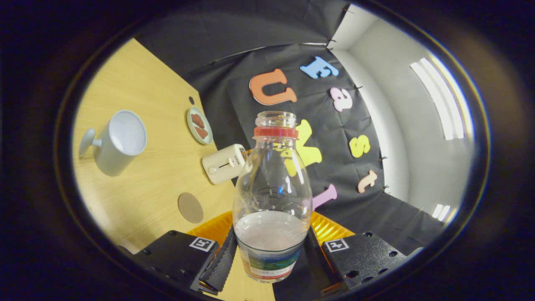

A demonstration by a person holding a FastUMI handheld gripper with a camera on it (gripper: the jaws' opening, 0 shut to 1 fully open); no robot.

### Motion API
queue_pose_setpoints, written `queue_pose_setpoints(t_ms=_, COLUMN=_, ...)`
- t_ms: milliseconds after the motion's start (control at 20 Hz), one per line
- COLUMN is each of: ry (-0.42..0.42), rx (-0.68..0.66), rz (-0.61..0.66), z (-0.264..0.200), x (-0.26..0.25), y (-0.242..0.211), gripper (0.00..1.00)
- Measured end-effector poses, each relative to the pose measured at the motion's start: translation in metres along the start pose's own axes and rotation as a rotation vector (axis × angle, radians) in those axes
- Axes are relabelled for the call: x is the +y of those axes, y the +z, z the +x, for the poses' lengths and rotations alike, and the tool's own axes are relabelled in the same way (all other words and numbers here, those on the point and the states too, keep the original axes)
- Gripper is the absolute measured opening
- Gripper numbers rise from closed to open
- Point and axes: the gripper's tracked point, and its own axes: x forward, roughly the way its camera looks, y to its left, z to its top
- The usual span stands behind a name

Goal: Take the bottle from table, then pour the juice into the cup, finally place the bottle on the coaster

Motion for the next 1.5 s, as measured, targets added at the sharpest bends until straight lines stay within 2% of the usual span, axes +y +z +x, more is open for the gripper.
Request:
queue_pose_setpoints(t_ms=600, ry=0.061, rx=0.05, rz=-0.353, z=0.003, x=0.037, y=0.009, gripper=0.8)
queue_pose_setpoints(t_ms=1150, ry=0.008, rx=-0.008, rz=-0.435, z=0.016, x=0.035, y=0.033, gripper=0.8)
queue_pose_setpoints(t_ms=1500, ry=0.017, rx=-0.012, rz=-0.5, z=0.011, x=0.038, y=0.03, gripper=0.8)
